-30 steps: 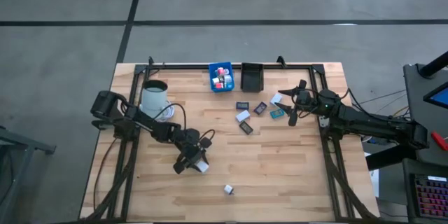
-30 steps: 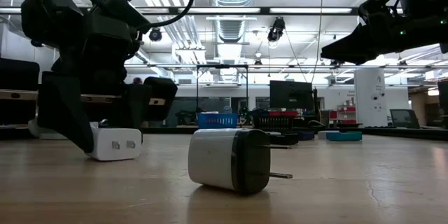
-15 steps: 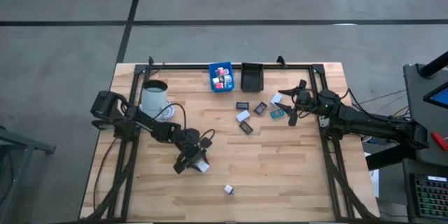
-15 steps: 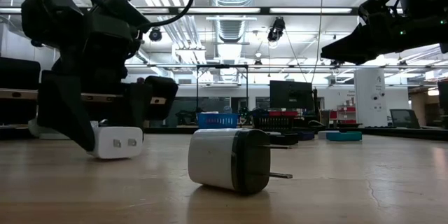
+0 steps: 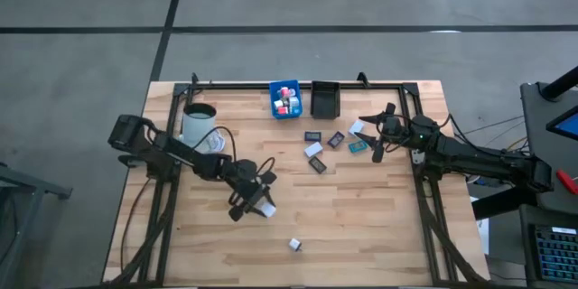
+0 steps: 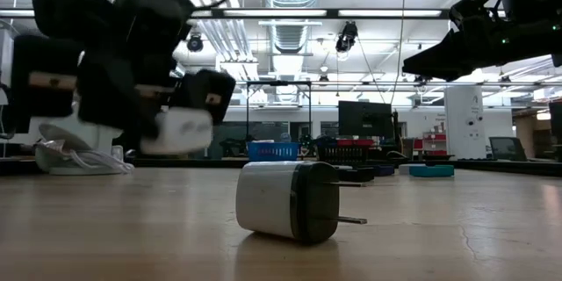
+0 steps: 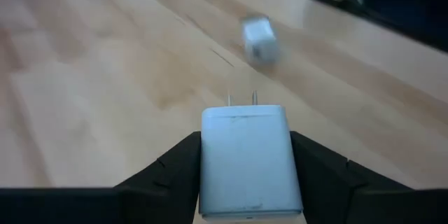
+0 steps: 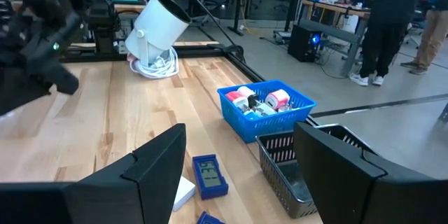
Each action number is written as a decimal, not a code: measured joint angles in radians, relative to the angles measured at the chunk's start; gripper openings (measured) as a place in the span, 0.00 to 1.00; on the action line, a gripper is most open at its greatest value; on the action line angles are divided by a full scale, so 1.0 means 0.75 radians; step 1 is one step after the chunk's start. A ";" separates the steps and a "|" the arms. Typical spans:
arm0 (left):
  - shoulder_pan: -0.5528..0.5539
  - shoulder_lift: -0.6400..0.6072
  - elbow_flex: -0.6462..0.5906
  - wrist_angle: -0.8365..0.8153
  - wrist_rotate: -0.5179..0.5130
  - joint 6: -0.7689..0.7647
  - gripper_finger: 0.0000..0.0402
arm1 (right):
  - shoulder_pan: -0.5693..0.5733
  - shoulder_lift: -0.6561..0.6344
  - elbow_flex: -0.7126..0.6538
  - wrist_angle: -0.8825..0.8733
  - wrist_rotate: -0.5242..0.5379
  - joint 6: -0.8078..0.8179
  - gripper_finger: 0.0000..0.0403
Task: Pick & Place Office items
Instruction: Put the big white adapter into the blue basket
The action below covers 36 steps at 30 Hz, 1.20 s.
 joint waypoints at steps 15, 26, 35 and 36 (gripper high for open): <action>0.006 -0.388 0.051 -0.047 -0.871 -0.481 0.48 | 0.000 0.000 -0.001 -0.002 0.000 0.000 0.64; 0.079 -0.481 0.177 -0.089 -1.456 -0.624 0.47 | 0.000 0.000 0.000 -0.002 0.000 0.000 0.64; 0.304 -0.415 0.451 -0.511 -1.453 -0.830 0.47 | 0.000 0.000 -0.001 -0.002 0.000 0.000 0.64; 0.326 -0.394 0.471 -0.542 -1.454 -0.845 0.47 | 0.000 0.000 0.000 -0.002 0.000 0.000 0.64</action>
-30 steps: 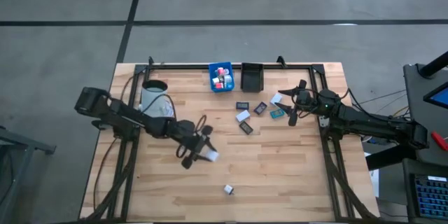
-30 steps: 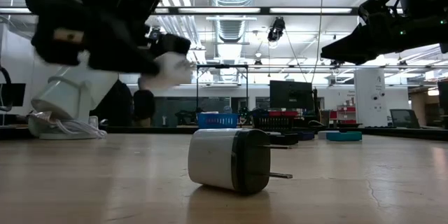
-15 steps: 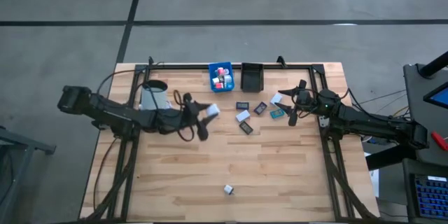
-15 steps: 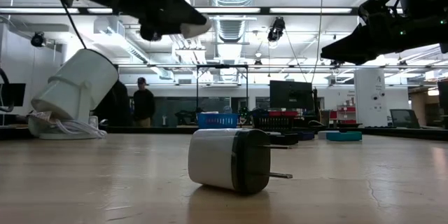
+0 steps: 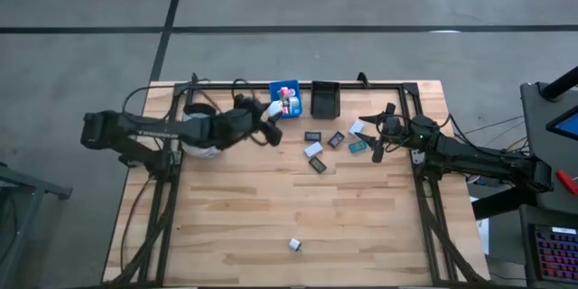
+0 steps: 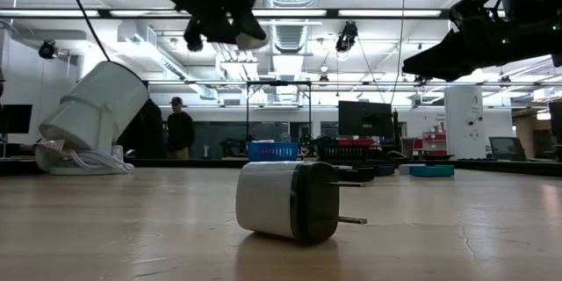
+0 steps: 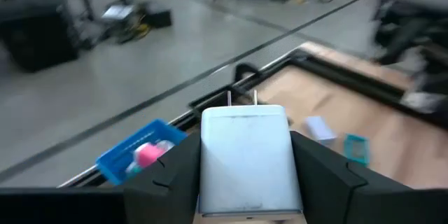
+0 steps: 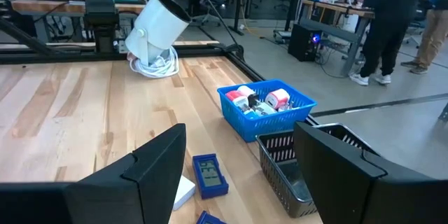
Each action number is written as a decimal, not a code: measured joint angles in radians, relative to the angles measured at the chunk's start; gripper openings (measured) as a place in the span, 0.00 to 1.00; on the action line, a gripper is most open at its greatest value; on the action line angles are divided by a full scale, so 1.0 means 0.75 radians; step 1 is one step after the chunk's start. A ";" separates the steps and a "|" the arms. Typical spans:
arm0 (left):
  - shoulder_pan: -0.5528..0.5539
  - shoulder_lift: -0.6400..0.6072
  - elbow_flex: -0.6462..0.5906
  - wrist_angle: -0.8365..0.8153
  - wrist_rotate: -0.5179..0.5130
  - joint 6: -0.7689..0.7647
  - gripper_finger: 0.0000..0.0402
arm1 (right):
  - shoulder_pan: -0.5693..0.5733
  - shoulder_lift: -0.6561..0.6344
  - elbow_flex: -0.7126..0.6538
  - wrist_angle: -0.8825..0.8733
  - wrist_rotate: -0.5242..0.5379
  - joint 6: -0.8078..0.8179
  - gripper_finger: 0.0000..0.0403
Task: Pick & Place Office items
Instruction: Put the big white adapter into the blue basket
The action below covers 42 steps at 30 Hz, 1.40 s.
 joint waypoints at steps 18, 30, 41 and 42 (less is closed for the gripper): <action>0.305 0.421 0.168 -0.013 0.110 -0.095 0.47 | 0.000 0.000 0.000 0.002 0.001 0.000 0.64; 0.490 0.542 0.221 -0.041 0.345 -0.118 0.47 | -0.001 0.000 0.000 0.002 0.001 0.000 0.64; 0.548 0.568 0.239 -0.056 0.436 -0.129 0.47 | -0.001 0.000 0.000 0.002 0.001 0.000 0.64; 0.548 0.568 0.239 -0.059 0.439 -0.129 0.47 | 0.000 0.000 0.000 0.002 0.000 0.000 0.64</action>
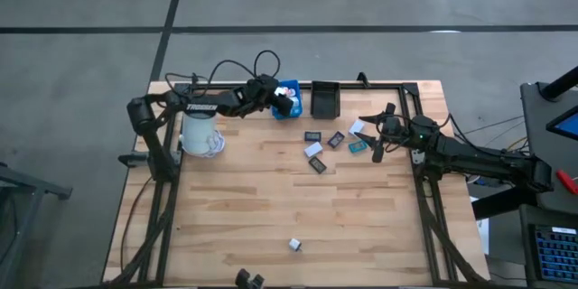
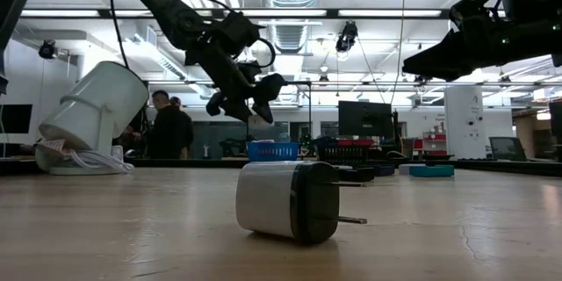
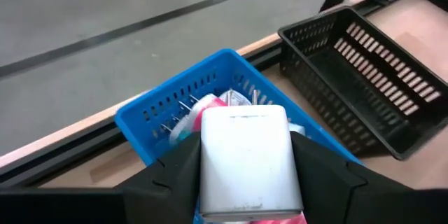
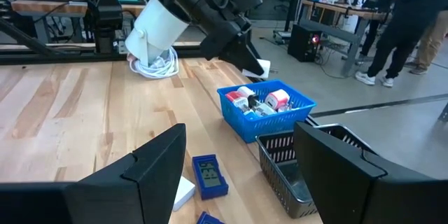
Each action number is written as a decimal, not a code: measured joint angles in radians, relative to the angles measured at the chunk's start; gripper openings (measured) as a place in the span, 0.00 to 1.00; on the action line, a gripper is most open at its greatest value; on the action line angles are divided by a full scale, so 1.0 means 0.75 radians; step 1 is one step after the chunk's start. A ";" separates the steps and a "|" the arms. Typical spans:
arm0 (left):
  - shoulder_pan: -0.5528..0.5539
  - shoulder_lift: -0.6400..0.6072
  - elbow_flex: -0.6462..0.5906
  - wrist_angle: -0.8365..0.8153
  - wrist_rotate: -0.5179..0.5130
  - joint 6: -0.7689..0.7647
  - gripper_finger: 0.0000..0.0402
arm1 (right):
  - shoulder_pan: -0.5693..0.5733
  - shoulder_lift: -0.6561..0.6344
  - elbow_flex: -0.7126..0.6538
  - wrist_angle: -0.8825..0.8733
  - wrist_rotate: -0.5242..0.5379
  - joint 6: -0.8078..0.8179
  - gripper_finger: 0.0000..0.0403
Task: Pick & Place Office items
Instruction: Put the big white adapter into the blue basket
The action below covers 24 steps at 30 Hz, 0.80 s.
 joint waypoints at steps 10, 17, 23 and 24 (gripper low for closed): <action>0.005 0.000 -0.001 -0.015 0.003 0.000 0.51 | 0.000 0.000 0.000 0.000 0.000 0.000 0.64; 0.008 0.000 -0.002 -0.022 0.018 -0.002 0.52 | 0.000 0.000 0.000 0.000 0.000 0.000 0.64; 0.007 0.029 -0.008 -0.023 0.031 -0.004 0.52 | -0.001 0.000 0.000 0.000 0.000 0.000 0.64; 0.008 0.037 -0.008 -0.024 0.032 -0.004 0.52 | 0.000 0.000 0.000 0.000 0.000 0.000 0.64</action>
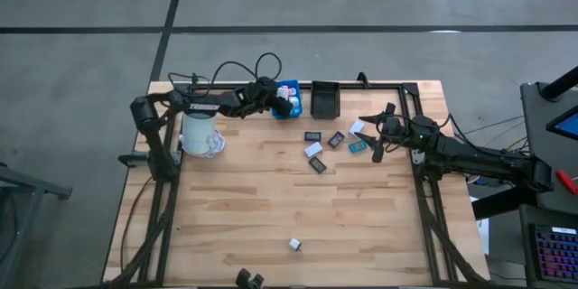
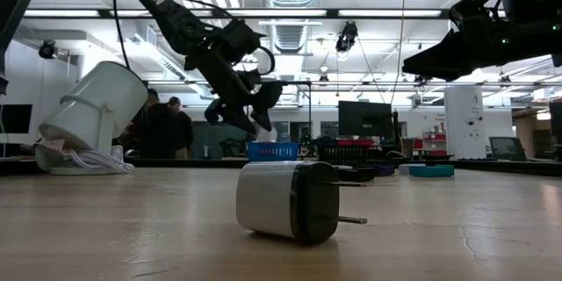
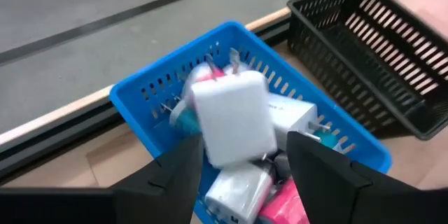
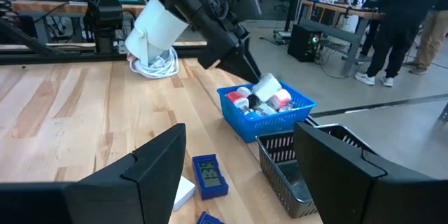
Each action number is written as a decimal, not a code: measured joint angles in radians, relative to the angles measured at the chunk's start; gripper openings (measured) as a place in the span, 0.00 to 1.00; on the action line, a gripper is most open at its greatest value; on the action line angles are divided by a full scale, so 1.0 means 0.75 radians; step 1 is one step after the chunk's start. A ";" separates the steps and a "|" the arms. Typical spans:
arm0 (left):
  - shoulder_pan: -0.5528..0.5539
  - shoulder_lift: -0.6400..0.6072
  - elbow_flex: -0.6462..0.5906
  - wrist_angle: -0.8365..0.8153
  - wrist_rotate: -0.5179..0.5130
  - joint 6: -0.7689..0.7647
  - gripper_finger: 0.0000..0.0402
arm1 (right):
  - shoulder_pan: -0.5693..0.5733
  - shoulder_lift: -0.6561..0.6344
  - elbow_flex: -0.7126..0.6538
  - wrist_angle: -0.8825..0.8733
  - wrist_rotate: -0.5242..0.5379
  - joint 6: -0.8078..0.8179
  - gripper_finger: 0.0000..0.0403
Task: Pick & Place Office items
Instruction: Put the big white adapter into the blue basket, then put the small white adapter into the blue basket
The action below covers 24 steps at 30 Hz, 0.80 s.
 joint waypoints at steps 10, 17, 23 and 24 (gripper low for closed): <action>0.004 0.017 0.013 0.003 0.015 -0.005 0.52 | 0.000 0.000 0.000 0.000 0.000 0.000 0.64; 0.004 0.010 0.016 0.001 0.038 -0.005 0.52 | 0.000 0.000 0.000 0.000 0.000 0.000 0.64; -0.001 -0.030 0.029 -0.009 0.085 -0.005 0.52 | -0.001 0.000 0.000 0.001 0.000 0.000 0.64; -0.005 -0.043 0.032 -0.014 0.091 -0.005 0.52 | 0.000 0.000 0.000 0.000 0.000 0.000 0.64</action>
